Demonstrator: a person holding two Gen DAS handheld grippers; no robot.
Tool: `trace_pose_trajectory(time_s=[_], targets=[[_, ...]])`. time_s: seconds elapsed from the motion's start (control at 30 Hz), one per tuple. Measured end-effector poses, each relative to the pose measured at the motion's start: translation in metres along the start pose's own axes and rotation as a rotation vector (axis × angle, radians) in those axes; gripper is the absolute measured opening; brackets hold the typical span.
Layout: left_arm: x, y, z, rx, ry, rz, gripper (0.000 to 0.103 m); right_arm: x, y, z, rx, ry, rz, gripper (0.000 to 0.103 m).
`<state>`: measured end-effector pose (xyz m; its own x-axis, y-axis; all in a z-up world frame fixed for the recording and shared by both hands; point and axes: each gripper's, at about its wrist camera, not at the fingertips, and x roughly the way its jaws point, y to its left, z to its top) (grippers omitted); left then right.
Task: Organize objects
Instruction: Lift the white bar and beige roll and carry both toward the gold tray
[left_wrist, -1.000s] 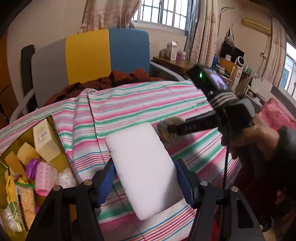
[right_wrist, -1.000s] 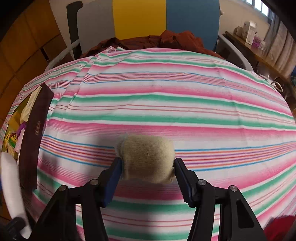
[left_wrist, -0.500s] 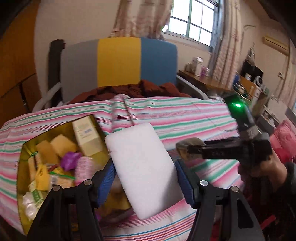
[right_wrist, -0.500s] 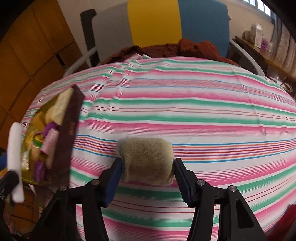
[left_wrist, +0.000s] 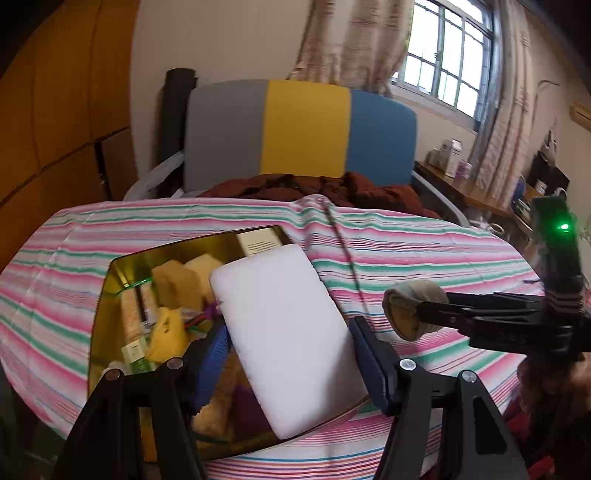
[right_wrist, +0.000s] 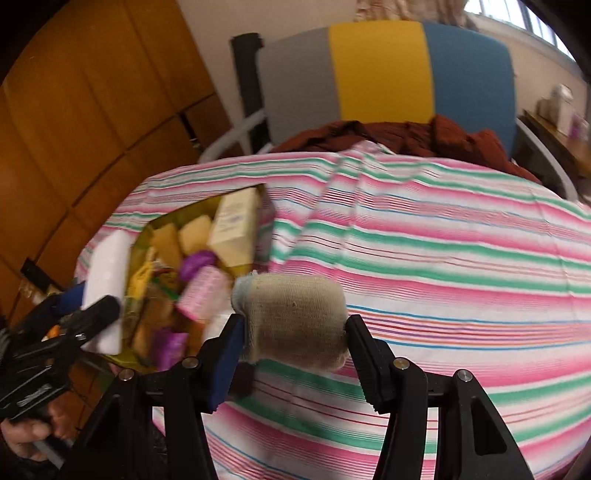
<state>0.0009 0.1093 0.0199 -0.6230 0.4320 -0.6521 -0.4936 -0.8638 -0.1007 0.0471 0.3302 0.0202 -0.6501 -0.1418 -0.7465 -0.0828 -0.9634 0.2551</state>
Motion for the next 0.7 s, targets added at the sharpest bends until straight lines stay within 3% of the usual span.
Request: trace_pose_trajectory(time_s=[0.37, 0.53, 0.7], targets=[[-0.012, 0.077, -0.018, -0.151, 0.012, 0.101, 0.066, 0.020, 0.062, 0.012, -0.130, 0.009, 0.093, 0.057], [-0.019, 0.110, -0.025, -0.217, 0.007, 0.140, 0.066, 0.037, 0.082, 0.026, -0.173, 0.011, 0.100, 0.057], [-0.019, 0.118, -0.027, -0.236, 0.009, 0.138, 0.066, 0.052, 0.096, 0.034, -0.207, 0.030, 0.068, 0.057]])
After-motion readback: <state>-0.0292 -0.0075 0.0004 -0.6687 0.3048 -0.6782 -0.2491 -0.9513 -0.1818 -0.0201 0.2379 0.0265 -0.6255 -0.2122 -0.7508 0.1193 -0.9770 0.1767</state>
